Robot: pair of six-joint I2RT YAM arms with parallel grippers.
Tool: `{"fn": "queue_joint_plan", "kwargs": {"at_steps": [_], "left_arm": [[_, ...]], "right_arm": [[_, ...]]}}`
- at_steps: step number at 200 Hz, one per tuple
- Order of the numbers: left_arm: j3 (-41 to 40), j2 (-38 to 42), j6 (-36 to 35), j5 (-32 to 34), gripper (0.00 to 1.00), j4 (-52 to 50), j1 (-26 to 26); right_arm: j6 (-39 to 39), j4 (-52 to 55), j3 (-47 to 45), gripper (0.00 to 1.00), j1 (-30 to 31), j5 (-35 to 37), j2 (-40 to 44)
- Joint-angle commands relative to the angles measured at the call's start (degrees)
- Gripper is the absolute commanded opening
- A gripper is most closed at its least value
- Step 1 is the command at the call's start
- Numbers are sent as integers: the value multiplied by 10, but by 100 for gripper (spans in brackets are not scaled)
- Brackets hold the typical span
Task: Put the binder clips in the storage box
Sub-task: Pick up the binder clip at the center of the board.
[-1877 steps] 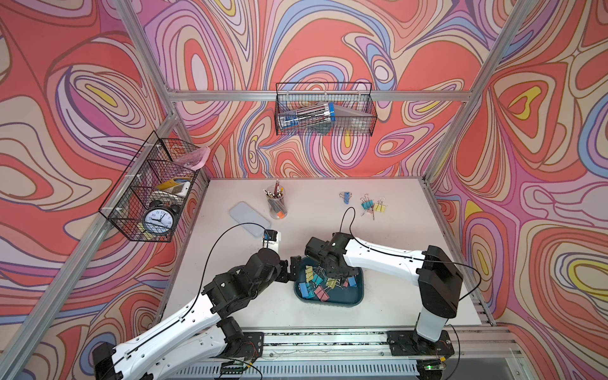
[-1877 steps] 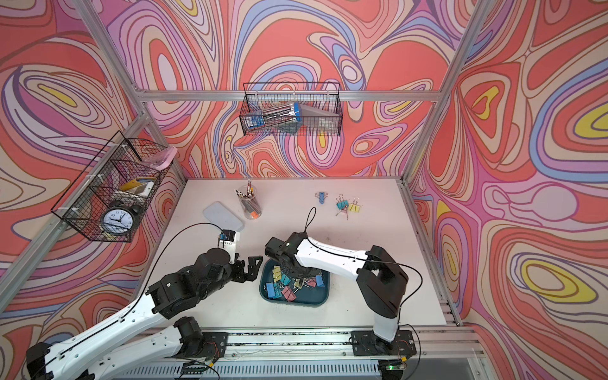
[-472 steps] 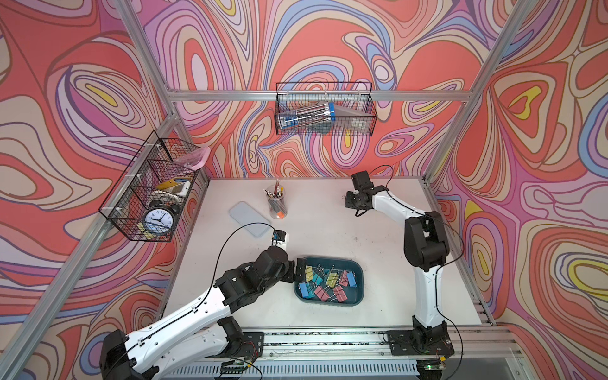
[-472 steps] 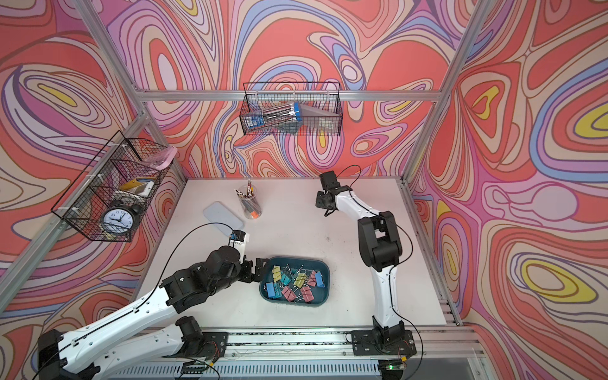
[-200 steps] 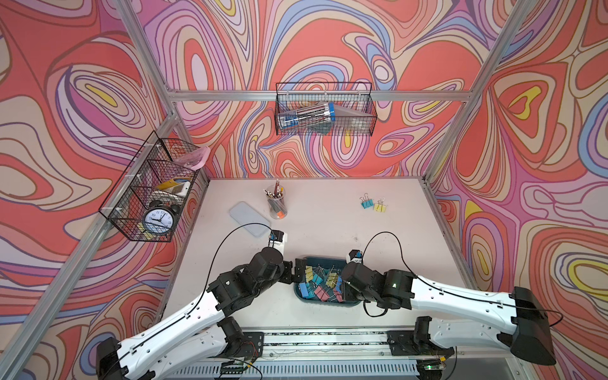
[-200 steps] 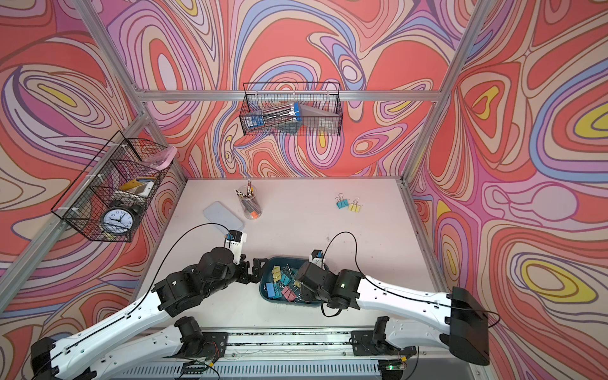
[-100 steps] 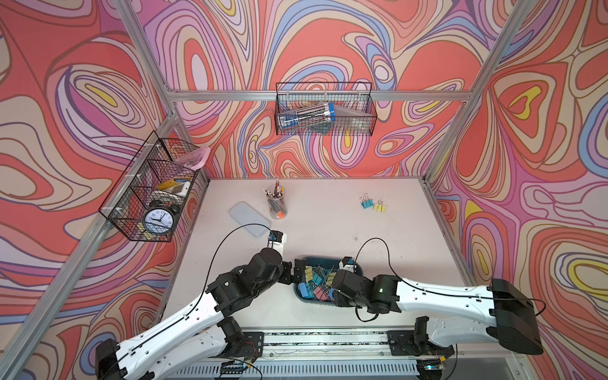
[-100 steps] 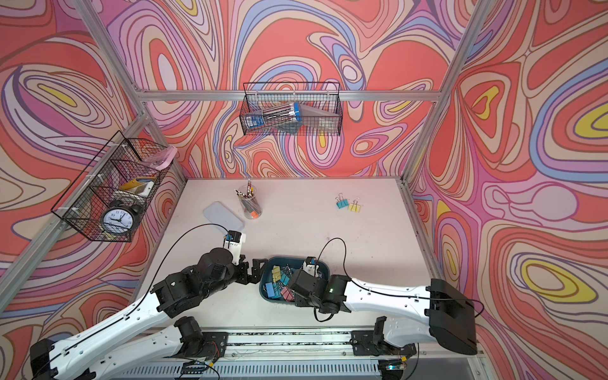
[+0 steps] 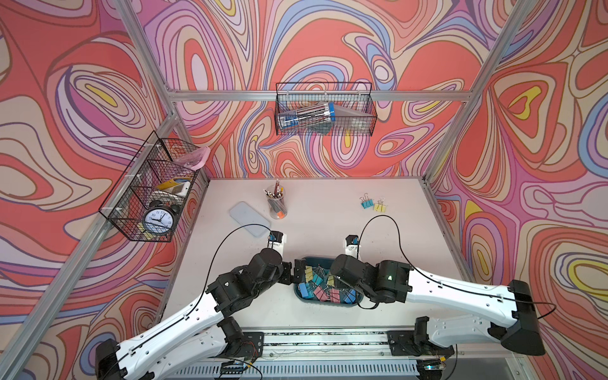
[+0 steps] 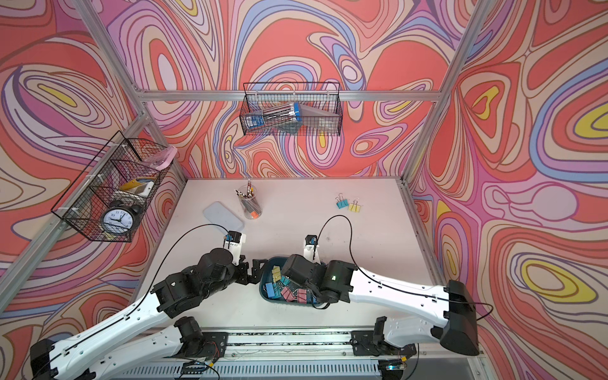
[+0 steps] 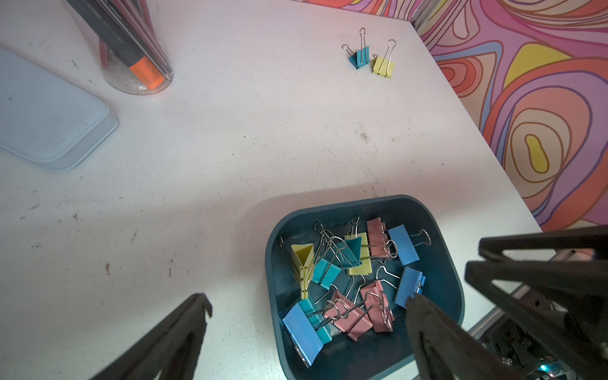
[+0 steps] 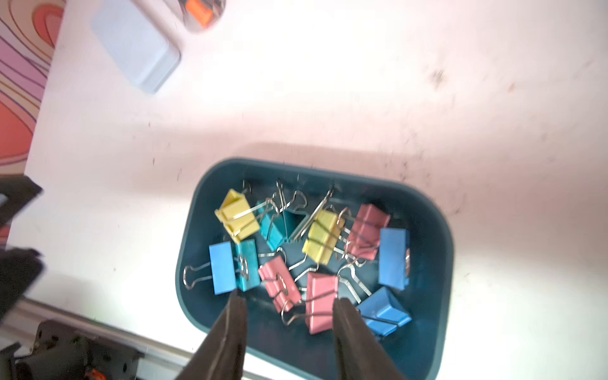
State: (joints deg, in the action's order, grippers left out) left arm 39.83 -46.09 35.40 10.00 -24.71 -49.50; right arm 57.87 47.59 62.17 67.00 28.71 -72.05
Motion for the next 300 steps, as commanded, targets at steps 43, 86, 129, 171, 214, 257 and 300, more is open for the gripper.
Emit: {"fn": "queue_joint_plan", "kwargs": {"at_steps": [43, 86, 129, 171, 214, 257, 300], "left_arm": [[-2, -2, -4, 2, 99, -5, 2], [-2, 10, -1, 6, 99, -21, 2], [-3, 13, 4, 7, 99, -26, 3], [2, 5, 1, 13, 99, -30, 3], [6, -5, -3, 15, 99, -31, 3], [14, -12, -8, 15, 99, -36, 3], [20, -19, -12, 18, 99, -37, 3]], "right_arm": [[-157, -79, 45, 47, -209, 57, -42], [-190, -143, 103, 47, -375, -43, -171], [-244, -132, 243, 47, -430, -25, -358], [-277, -68, 411, 47, -453, 37, -522], [-300, -25, 549, 50, -475, 77, -638], [-311, -5, 639, 52, -498, 65, -712], [-331, -20, 645, 46, -504, 68, -729]]}}
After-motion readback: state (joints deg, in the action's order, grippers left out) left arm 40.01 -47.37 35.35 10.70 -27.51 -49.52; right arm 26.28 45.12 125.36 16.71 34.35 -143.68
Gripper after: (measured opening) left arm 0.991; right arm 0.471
